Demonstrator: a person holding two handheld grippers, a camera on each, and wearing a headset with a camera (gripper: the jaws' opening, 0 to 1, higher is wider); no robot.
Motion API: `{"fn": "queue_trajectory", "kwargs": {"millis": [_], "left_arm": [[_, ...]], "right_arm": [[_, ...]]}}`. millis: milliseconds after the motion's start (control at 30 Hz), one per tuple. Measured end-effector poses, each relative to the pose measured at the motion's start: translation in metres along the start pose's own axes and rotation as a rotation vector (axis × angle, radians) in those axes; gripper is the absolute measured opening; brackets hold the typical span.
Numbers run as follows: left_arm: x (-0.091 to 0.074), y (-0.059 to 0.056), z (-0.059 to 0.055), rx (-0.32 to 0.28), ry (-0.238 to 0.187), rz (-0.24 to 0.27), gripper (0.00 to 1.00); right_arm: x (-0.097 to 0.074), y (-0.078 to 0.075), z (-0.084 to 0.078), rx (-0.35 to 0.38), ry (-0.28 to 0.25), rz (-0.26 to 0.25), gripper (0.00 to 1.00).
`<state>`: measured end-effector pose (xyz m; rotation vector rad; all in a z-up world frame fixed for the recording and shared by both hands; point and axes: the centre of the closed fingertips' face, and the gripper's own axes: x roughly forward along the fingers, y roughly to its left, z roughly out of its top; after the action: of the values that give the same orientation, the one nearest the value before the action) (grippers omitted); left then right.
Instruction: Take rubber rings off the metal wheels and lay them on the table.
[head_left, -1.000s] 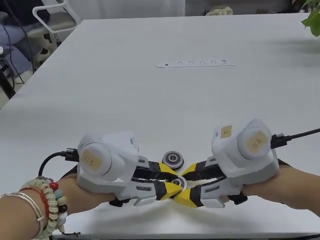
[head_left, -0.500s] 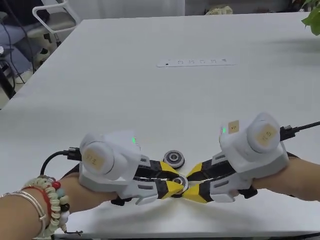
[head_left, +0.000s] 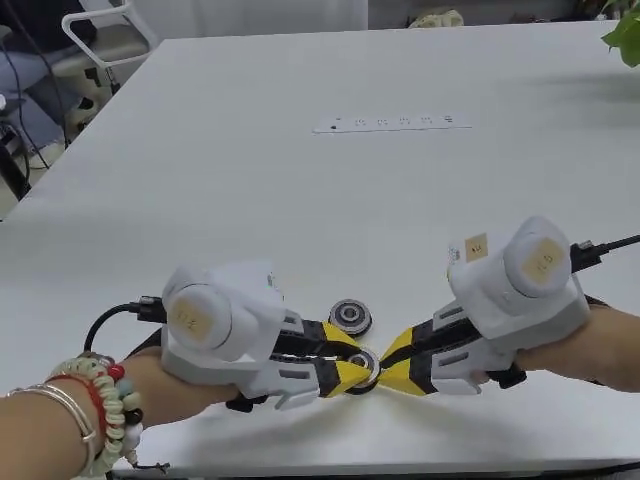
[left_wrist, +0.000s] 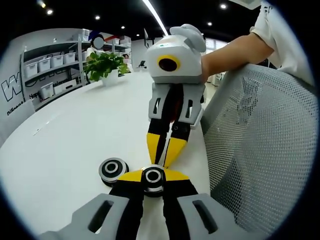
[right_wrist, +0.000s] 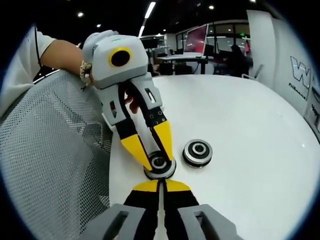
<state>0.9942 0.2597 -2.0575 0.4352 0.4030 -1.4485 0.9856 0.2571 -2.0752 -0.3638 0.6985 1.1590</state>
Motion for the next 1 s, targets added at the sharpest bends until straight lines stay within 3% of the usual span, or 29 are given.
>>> {"fn": "queue_trajectory", "kwargs": {"millis": [33,100,200,300,367,400,567,600,633,900,1000], "left_arm": [[0.000,0.000,0.000,0.000,-0.001,0.000,0.08],[0.000,0.000,0.000,0.000,0.000,-0.001,0.08],[0.000,0.000,0.000,-0.001,-0.001,-0.001,0.08],[0.000,0.000,0.000,0.000,-0.002,-0.001,0.08],[0.000,0.000,0.000,-0.001,-0.003,-0.001,0.08],[0.000,0.000,-0.001,-0.002,-0.004,-0.001,0.08],[0.000,0.000,0.000,-0.002,-0.006,-0.001,0.08],[0.000,0.000,0.000,-0.001,-0.006,-0.002,0.08],[0.000,0.000,0.000,-0.003,-0.007,-0.002,0.08],[0.001,0.000,0.000,-0.004,-0.007,-0.001,0.08],[0.001,0.001,0.000,-0.004,-0.007,0.001,0.08]], "right_arm": [[-0.001,-0.003,-0.002,0.006,0.008,-0.022,0.00],[0.000,-0.002,-0.001,0.010,0.004,-0.014,0.00],[0.001,0.000,0.001,0.025,-0.004,-0.005,0.20],[0.006,0.001,0.007,0.001,-0.036,-0.018,0.24],[0.012,0.002,0.016,0.034,-0.083,-0.024,0.29],[0.016,0.004,0.016,0.021,-0.079,-0.026,0.30],[0.020,0.002,0.017,-0.008,-0.071,-0.050,0.27],[0.018,0.000,0.011,-0.047,-0.030,-0.048,0.25],[0.019,0.001,0.014,-0.027,-0.052,-0.041,0.25],[0.008,0.000,0.006,-0.040,-0.007,-0.013,0.20],[0.004,-0.003,-0.002,-0.027,0.020,-0.010,0.11]]}}
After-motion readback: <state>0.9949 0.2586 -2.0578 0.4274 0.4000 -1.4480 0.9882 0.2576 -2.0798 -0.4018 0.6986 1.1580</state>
